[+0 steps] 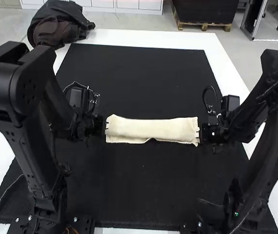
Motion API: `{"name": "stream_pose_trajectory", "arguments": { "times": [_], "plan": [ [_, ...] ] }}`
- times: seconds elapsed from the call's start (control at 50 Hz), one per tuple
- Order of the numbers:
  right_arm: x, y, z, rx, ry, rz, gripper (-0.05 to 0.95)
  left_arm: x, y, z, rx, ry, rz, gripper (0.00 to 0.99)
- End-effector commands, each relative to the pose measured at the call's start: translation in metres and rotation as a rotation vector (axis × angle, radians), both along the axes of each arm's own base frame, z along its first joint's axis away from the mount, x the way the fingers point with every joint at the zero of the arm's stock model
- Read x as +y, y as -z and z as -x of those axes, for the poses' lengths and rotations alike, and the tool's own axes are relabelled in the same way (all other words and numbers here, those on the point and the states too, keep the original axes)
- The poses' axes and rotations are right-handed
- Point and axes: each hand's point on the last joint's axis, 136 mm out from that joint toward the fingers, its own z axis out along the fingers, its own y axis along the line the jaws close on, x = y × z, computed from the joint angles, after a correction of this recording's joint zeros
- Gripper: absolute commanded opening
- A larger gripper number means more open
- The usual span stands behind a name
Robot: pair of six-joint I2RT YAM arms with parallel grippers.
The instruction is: Fold the towel.
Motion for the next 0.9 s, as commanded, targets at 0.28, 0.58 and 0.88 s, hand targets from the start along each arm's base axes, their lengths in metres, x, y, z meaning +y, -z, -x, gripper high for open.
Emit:
{"name": "stream_pose_trajectory", "arguments": {
  "times": [0.28, 0.58, 0.88],
  "plan": [
    [-0.018, -0.032, -0.013, -0.074, 0.061, 0.031, 0.75, 0.013, -0.005, -0.006, -0.025, -0.054, -0.015, 0.969],
    [-0.017, -0.042, -0.017, -0.096, 0.054, 0.028, 0.86, 0.037, -0.03, -0.023, -0.115, -0.134, 0.013, 0.967],
    [-0.014, -0.043, -0.028, -0.097, 0.053, 0.013, 0.89, 0.044, -0.052, -0.033, -0.14, -0.15, 0.016, 0.967]
  ]
}}
